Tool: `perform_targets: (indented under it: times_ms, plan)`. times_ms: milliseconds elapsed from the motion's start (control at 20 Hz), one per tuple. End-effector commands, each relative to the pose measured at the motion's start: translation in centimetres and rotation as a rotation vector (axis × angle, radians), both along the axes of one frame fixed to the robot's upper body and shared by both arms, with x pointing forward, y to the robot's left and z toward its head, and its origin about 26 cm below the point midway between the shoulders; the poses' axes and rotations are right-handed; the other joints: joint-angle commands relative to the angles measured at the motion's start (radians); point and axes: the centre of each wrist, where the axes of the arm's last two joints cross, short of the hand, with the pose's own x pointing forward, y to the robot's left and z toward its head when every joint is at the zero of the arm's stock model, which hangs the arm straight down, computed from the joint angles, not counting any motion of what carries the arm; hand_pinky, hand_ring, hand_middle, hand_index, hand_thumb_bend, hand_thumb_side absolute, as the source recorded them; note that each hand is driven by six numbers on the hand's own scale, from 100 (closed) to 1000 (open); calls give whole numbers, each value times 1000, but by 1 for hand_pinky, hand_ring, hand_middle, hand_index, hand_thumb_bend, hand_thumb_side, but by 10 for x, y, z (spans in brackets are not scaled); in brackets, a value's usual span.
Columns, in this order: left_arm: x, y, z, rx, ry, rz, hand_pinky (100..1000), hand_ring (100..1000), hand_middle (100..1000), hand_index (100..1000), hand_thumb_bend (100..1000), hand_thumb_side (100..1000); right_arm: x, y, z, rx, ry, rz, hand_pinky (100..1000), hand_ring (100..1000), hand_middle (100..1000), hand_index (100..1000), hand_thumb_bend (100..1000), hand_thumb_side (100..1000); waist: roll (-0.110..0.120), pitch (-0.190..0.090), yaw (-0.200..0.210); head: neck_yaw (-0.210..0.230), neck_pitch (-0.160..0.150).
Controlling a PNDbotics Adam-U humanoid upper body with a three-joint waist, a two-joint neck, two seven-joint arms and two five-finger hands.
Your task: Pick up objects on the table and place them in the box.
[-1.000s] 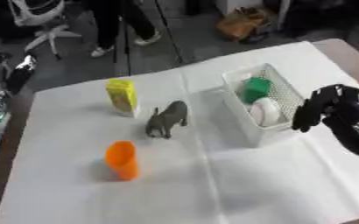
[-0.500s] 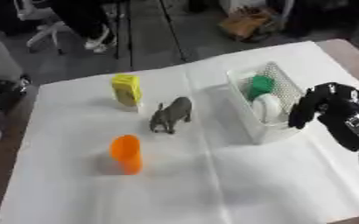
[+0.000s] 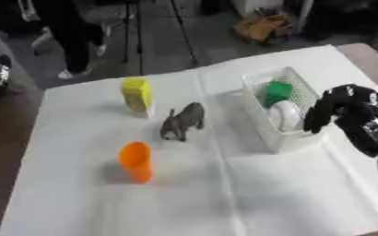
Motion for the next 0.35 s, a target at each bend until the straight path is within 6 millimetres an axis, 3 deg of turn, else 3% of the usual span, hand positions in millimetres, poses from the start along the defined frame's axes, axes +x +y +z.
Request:
perform_targets:
  times_ms: [50, 300, 350]
  plan:
    - [-7, 2, 21, -21, -118, -32, 588, 695, 745, 803, 448, 1000, 0, -5, 14, -21, -44, -1, 468, 440, 453, 683, 189, 647, -20, -26, 10, 4, 16]
    - [-24, -16, 16, -81, -235, -135, 590, 696, 741, 799, 451, 1000, 0, -6, 15, -14, -46, -8, 474, 454, 495, 728, 193, 648, -24, -27, 30, 14, 38]
    - [-28, -17, 18, -94, -247, -151, 590, 695, 740, 797, 455, 1000, 0, -6, 15, -14, -47, -9, 478, 471, 543, 761, 199, 645, -24, -27, 30, 15, 40]
